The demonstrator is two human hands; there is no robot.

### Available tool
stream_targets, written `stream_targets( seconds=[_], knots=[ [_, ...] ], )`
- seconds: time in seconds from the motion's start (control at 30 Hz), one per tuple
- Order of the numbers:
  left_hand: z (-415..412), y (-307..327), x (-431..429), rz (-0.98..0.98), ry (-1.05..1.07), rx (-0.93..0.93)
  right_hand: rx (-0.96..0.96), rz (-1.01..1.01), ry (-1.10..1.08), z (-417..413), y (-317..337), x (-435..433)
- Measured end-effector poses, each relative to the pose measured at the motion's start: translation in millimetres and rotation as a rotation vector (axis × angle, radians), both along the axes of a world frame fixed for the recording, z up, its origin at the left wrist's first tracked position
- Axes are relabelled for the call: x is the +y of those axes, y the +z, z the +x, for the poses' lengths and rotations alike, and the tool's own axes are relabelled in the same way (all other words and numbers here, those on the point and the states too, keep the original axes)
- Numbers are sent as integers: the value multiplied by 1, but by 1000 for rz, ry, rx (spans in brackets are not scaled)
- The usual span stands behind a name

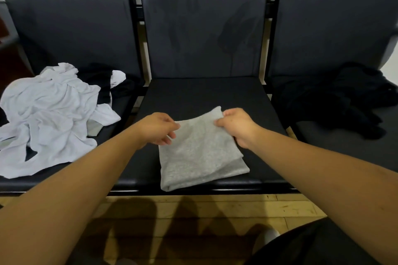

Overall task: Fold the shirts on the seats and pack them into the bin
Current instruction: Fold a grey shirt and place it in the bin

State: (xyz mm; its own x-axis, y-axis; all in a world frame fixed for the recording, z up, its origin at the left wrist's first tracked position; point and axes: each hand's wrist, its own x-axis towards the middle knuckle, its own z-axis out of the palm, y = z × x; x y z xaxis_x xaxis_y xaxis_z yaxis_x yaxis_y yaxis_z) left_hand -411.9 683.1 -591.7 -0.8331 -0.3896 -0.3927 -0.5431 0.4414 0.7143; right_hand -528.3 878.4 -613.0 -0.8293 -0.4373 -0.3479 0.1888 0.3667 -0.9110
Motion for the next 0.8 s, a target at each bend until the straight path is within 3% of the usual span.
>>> stream_targets(
  seconds=[0.13, 0.43, 0.7, 0.8],
  knots=[
    [-2, -19, -12, -94, 140, -75, 98, 143, -60, -8, -2, 8],
    [-10, -31, -13, 114, 337, -63, -10, 463, 104, -3, -3, 11],
    [-14, -36, -11, 86, 250, -193, -199, 795, 390, -13, -6, 29],
    [-14, -35, -11, 207, 206, -120, -167, 804, 411, -15, -4, 36]
  ],
)
